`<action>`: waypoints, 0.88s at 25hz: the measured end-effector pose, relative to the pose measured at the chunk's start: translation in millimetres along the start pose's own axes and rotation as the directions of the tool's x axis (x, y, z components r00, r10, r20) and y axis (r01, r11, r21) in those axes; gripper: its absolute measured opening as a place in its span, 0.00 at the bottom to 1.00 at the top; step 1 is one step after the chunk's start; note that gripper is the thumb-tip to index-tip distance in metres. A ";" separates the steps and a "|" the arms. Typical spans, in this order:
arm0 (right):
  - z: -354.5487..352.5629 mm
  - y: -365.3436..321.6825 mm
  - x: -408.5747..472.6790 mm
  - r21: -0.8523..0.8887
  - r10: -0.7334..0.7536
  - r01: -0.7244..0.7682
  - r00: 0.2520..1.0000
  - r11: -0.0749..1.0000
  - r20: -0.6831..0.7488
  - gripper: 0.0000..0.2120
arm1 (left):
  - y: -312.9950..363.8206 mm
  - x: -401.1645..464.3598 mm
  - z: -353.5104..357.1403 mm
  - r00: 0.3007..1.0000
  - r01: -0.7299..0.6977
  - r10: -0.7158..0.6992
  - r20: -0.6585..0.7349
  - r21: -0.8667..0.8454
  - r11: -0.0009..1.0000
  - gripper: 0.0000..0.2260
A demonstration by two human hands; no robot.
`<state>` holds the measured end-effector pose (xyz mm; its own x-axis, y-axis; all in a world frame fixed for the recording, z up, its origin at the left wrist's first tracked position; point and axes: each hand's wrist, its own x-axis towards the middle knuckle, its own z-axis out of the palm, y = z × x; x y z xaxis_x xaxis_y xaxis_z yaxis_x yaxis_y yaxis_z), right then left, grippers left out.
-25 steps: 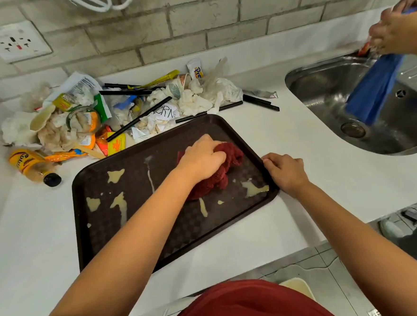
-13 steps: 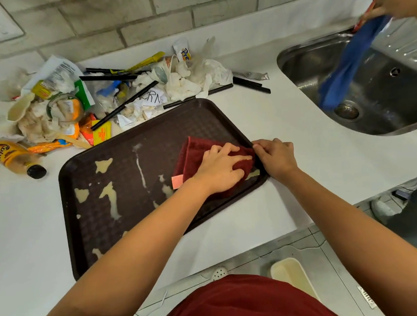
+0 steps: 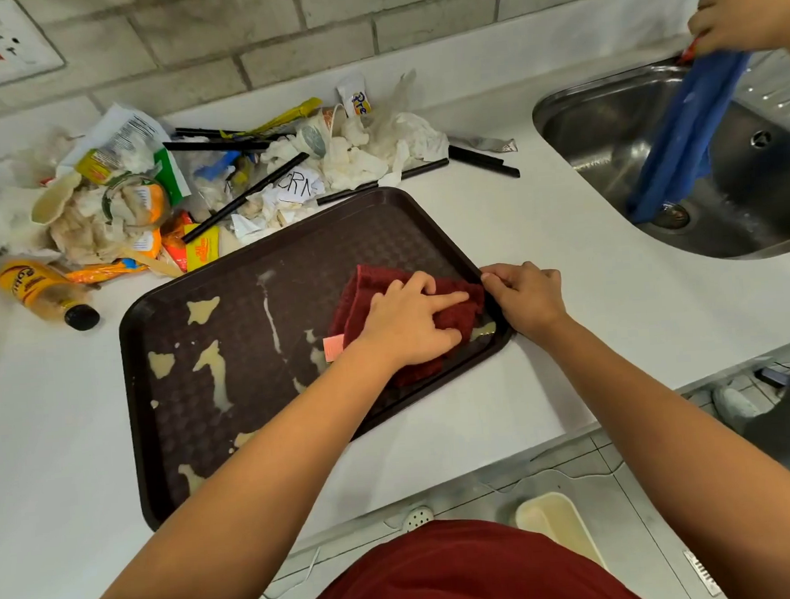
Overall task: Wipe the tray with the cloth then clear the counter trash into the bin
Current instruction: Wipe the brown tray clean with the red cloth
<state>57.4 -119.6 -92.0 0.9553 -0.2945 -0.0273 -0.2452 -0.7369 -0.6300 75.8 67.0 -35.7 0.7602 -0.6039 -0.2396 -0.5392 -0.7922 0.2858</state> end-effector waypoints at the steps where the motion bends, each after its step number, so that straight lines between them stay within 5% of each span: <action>1: 0.3 -1.0 0.6 0.009 0.001 -0.001 1.000 1.000 -0.017 0.15 | 5.1 3.4 -2.4 0.999 -0.020 0.021 0.036 -0.027 0.999 0.23; 7: -1.0 -6.7 -2.4 0.056 0.028 -0.024 0.997 0.998 -0.069 0.14 | 8.8 -1.0 -10.5 0.941 -0.236 0.244 0.236 -0.065 0.970 0.30; 14: -1.8 -5.5 -5.4 0.138 0.080 -0.068 0.994 0.988 -0.081 0.13 | -21.4 -18.5 -26.9 0.888 -0.146 0.212 0.408 -0.186 0.972 0.26; 17: -2.8 -6.2 -4.9 0.132 0.067 -0.058 0.996 0.990 -0.066 0.13 | -22.8 -15.1 -28.0 0.954 -0.127 0.188 0.232 -0.251 0.960 0.26; 19: -2.7 -5.4 -5.0 0.114 0.045 -0.039 0.997 0.993 -0.059 0.13 | -10.9 -6.1 -22.0 0.985 -0.135 0.149 0.092 -0.150 0.980 0.26; 22: -2.3 -5.4 -5.0 0.088 0.040 -0.034 0.997 0.996 -0.069 0.13 | 9.5 0.7 -7.5 0.982 -0.112 0.102 0.158 0.055 0.992 0.29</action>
<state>53.6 -115.5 -86.6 0.9310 -0.3650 0.0008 -0.2620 -0.6698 -0.6948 74.0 59.7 -26.2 0.6345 -0.6878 -0.3525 -0.6402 -0.7233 0.2590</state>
